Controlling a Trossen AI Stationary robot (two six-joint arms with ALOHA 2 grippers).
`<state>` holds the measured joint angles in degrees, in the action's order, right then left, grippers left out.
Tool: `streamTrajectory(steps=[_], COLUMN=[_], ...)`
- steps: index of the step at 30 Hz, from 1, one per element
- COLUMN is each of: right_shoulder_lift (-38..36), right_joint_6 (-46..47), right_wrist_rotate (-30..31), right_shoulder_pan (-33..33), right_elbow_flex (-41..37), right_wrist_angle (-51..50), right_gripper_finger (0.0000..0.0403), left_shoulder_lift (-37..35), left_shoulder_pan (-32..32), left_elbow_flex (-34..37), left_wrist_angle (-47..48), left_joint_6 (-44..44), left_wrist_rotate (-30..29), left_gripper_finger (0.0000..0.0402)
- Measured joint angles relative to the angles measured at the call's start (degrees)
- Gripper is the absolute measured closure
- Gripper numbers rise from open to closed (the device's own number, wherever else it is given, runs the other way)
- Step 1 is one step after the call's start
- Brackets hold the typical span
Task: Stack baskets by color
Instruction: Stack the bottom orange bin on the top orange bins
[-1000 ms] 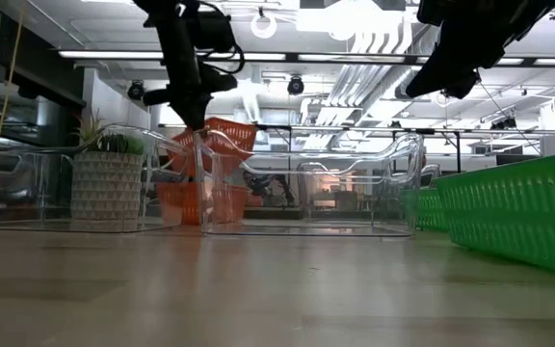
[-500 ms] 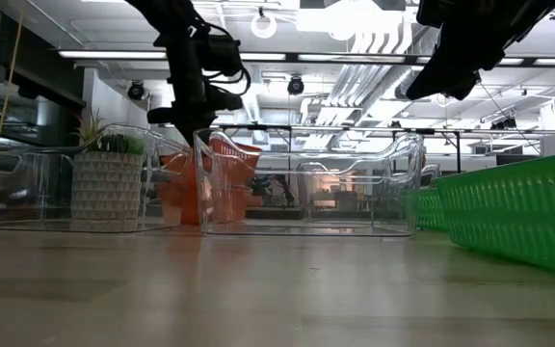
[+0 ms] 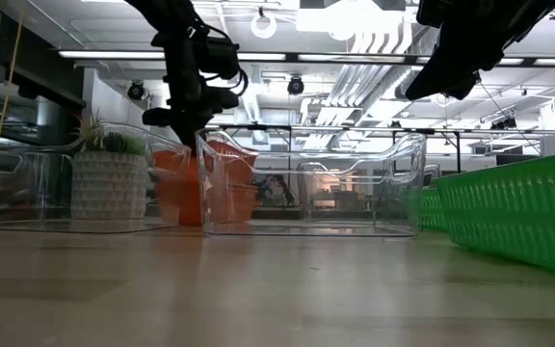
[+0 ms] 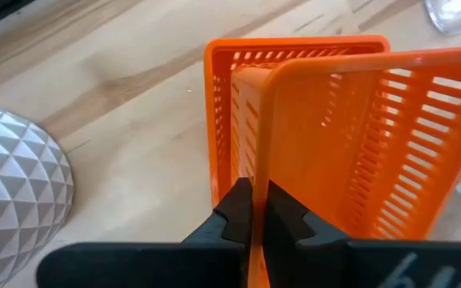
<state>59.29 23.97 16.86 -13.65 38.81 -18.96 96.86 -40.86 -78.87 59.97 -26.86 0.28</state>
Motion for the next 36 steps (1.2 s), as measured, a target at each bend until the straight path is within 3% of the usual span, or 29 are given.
streamTrajectory(steps=[11, 22, 29, 33, 36], right_shoulder_lift=[0.0, 0.0, 0.0, 0.0, 0.0], right_joint_6=[-0.5, -0.5, -0.9, -0.9, -0.9], right_wrist_rotate=[1.6, 1.6, 1.6, 1.6, 1.6], right_shoulder_pan=[0.0, 0.0, 0.0, 0.1, 0.1], right_elbow_flex=[0.0, 0.0, 0.0, 0.0, 0.0], right_wrist_angle=[0.0, 0.0, 0.0, 0.0, 0.0], right_gripper_finger=[0.0403, 0.0403, 0.0403, 0.0403, 0.0403], left_shoulder_lift=[0.0, 0.0, -1.6, -4.6, -8.1], left_shoulder_pan=[0.0, 0.0, 0.1, 1.2, 4.0], left_elbow_flex=[0.0, 0.0, -4.4, -5.9, -3.6], left_wrist_angle=[-0.4, -3.0, -2.7, -3.8, -8.0], left_joint_6=[4.0, 6.4, 7.5, 7.6, 8.9], left_wrist_rotate=[1.2, 2.7, 4.4, 2.4, -3.7], left_gripper_finger=[0.0373, 0.029, 0.0259, 0.0257, 0.0258])
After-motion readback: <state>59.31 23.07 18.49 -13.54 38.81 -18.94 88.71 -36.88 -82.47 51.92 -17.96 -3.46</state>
